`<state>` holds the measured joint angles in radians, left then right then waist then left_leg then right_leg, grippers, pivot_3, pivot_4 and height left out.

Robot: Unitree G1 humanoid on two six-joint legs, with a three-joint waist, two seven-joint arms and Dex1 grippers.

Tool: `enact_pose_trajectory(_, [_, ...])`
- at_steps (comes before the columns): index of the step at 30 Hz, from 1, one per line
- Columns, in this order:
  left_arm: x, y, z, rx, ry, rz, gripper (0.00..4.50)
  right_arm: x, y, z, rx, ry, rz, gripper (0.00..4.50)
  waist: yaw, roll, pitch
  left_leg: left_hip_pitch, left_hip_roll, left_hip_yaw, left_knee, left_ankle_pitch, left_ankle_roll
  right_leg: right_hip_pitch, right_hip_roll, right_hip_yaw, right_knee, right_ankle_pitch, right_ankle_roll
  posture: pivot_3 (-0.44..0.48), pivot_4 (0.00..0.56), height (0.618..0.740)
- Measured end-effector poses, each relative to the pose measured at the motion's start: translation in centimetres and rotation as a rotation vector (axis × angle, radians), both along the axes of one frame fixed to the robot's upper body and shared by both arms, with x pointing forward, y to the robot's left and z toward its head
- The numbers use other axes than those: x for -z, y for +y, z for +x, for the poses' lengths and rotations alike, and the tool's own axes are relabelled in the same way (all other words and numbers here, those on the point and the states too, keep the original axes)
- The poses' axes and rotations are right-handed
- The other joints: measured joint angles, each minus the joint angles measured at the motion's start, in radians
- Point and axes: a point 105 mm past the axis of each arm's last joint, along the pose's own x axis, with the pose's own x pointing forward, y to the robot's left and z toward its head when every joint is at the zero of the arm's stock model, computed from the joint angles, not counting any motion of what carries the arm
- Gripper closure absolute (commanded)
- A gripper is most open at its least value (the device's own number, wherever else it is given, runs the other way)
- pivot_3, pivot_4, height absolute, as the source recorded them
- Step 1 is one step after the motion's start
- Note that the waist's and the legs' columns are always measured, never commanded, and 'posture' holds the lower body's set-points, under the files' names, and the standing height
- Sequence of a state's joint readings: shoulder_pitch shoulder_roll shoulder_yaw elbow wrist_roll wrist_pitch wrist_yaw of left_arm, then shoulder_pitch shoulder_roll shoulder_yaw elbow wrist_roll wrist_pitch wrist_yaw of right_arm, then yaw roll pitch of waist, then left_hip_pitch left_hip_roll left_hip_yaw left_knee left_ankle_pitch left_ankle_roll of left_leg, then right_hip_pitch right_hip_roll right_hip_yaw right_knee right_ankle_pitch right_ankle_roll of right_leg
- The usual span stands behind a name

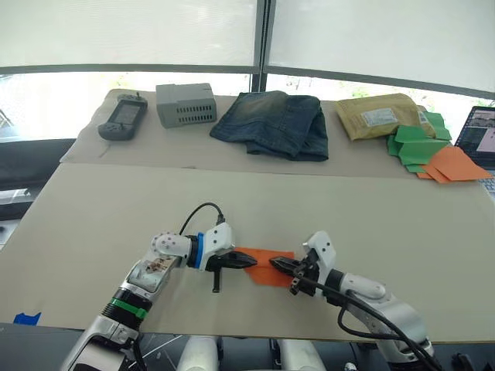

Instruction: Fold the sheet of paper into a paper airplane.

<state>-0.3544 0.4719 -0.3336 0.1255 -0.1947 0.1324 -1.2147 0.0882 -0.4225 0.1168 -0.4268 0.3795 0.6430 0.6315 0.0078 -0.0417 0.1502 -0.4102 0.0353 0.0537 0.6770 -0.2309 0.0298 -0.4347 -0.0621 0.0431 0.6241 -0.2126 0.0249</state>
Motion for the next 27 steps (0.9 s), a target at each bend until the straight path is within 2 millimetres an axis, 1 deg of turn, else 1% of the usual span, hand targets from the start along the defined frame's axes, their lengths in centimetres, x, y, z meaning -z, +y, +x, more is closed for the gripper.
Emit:
enact_pose_trajectory(5, [0.2,0.0,0.1,0.007,0.002,-0.003,4.5,0.0,-3.8,-1.0,0.073,-0.009,-0.046,4.42,0.004,-0.001,-0.001,0.003,0.0,-0.001,0.0,0.0,0.0,0.004,-0.001,0.0,-0.002,0.0,0.001,0.0,0.15,0.722])
enact_pose_trajectory(7, [0.2,0.0,0.2,0.005,0.003,-0.003,4.5,-0.1,-4.2,-1.0,0.087,-0.014,-0.043,4.42,0.004,0.0,-0.001,0.005,0.0,-0.002,0.0,0.0,0.0,0.006,-0.001,0.0,-0.002,0.0,0.001,0.0,0.15,0.722])
enact_pose_trajectory(10, [0.3,0.0,0.2,0.005,0.005,-0.004,4.5,-0.5,-4.2,-0.8,0.075,-0.042,-0.042,4.42,0.003,0.001,0.0,0.006,0.001,-0.003,0.0,0.0,0.0,0.006,-0.001,0.0,-0.002,0.0,0.001,0.0,0.15,0.722])
enact_pose_trajectory(11, [0.3,0.0,0.2,0.005,0.006,-0.003,4.5,-0.9,-4.1,-0.6,0.066,-0.06,-0.038,4.42,0.002,0.001,0.0,0.006,0.001,-0.004,0.0,0.0,0.0,0.006,-0.001,0.0,-0.002,0.0,0.001,0.0,0.15,0.722])
enact_pose_trajectory(13, [0.2,0.1,0.3,0.002,0.005,-0.004,4.5,-2.6,-3.2,0.2,0.021,-0.153,-0.025,4.42,-0.001,0.002,0.0,0.005,0.001,-0.003,0.001,0.0,0.0,0.006,-0.001,0.0,-0.002,0.0,0.001,0.0,0.15,0.722])
enact_pose_trajectory(15, [0.2,0.0,0.4,0.001,0.003,-0.006,4.5,-4.6,-1.7,0.8,-0.054,-0.272,-0.028,4.42,-0.002,0.002,0.0,0.005,0.001,-0.004,0.0,0.0,0.0,0.006,0.0,0.0,-0.002,0.0,0.001,0.0,0.15,0.722])
enact_pose_trajectory(17, [0.2,-0.2,0.4,0.007,0.002,-0.008,4.5,-5.3,-0.3,0.7,-0.126,-0.336,-0.046,4.42,-0.001,0.002,0.0,0.005,0.0,-0.002,0.0,0.0,0.0,0.005,0.001,-0.001,-0.002,0.0,0.001,0.0,0.15,0.722])
enact_pose_trajectory(19, [0.1,-0.3,0.3,0.011,0.002,-0.01,4.5,-4.7,0.7,0.5,-0.185,-0.363,-0.103,4.42,0.002,0.002,0.0,0.004,0.0,-0.001,-0.001,-0.001,0.0,0.005,0.001,-0.002,-0.002,-0.001,0.0,0.0,0.15,0.722])
enact_pose_trajectory(21, [0.1,-0.3,0.3,0.011,0.0,-0.009,4.5,-3.1,1.5,0.4,-0.24,-0.358,-0.181,4.42,0.003,0.002,0.0,0.003,0.0,0.0,-0.001,-0.001,0.0,0.004,0.001,-0.001,-0.002,-0.001,0.0,0.0,0.15,0.722])
enact_pose_trajectory(23, [0.0,-0.3,0.4,0.009,-0.001,-0.008,4.5,-1.3,1.9,0.4,-0.248,-0.323,-0.228,4.42,0.003,0.002,0.0,0.002,0.0,0.0,-0.001,-0.001,0.0,0.003,0.001,-0.001,-0.001,-0.001,-0.001,0.0,0.15,0.722])
enact_pose_trajectory(24, [0.0,-0.2,0.4,0.007,-0.001,-0.007,4.5,-0.9,2.0,0.4,-0.25,-0.321,-0.235,4.42,0.002,0.002,0.0,0.002,0.0,0.001,0.0,-0.001,0.0,0.003,0.001,-0.001,-0.001,-0.001,0.0,0.0,0.15,0.722])
enact_pose_trajectory(27, [0.1,0.1,0.5,0.001,-0.001,0.004,4.5,-0.8,2.2,0.9,-0.256,-0.349,-0.259,4.42,0.0,0.001,0.0,0.004,0.0,0.001,0.001,-0.001,0.0,0.004,0.001,-0.001,0.0,-0.001,0.0,0.0,0.15,0.722])
